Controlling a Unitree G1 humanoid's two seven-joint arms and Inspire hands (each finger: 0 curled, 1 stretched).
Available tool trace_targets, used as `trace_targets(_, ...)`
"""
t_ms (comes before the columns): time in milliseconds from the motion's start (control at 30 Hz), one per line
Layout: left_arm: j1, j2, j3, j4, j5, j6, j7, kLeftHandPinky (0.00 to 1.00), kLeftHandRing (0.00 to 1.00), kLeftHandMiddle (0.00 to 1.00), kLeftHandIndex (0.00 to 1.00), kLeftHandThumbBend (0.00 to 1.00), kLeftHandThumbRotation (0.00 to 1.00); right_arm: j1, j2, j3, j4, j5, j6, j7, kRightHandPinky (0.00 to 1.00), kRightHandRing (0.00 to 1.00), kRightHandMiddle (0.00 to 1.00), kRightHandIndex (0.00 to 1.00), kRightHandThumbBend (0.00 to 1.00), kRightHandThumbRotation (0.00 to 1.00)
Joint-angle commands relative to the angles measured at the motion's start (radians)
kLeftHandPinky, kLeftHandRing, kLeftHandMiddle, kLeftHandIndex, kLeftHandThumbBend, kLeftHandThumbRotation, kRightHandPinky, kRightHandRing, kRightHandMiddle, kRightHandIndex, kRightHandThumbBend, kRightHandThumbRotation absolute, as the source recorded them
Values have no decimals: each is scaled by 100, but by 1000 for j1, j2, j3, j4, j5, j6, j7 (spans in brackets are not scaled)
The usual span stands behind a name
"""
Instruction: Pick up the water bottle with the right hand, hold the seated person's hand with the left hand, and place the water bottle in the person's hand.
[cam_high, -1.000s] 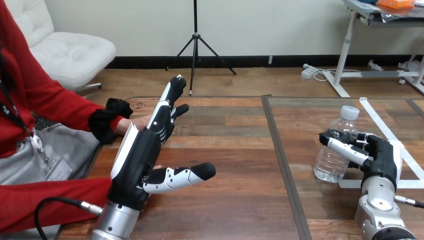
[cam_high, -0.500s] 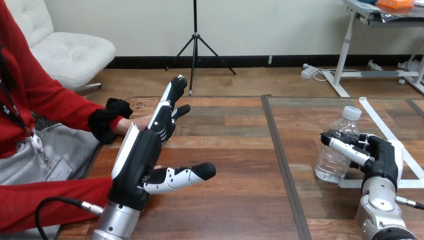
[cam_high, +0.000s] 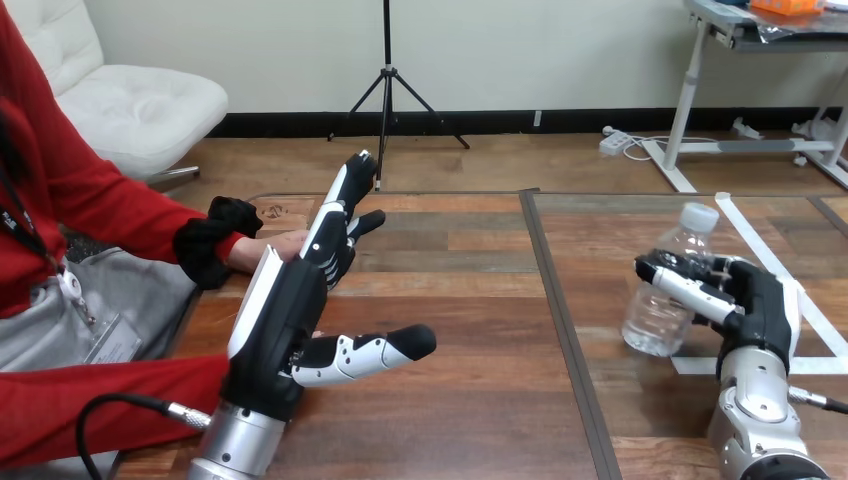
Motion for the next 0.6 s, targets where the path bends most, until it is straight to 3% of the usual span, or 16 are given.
trace_targets(0, -62, -7, -5, -24, 12, -2, 10, 90, 99, 100, 100, 100, 51, -64, 11, 1, -93, 17, -80, 33, 37, 42, 44, 40, 86, 0)
trace_targets(300, -69, -7, 0, -22, 15, 11, 16, 90, 99, 100, 100, 100, 51, -51, 28, -15, -138, 72, -128, 120, 38, 41, 43, 40, 83, 0)
trace_targets(567, -71, 7, 19, -36, 53, 29, 48, 90, 99, 100, 100, 100, 51, -10, 57, 0, -250, 105, -174, 190, 38, 39, 40, 38, 83, 0)
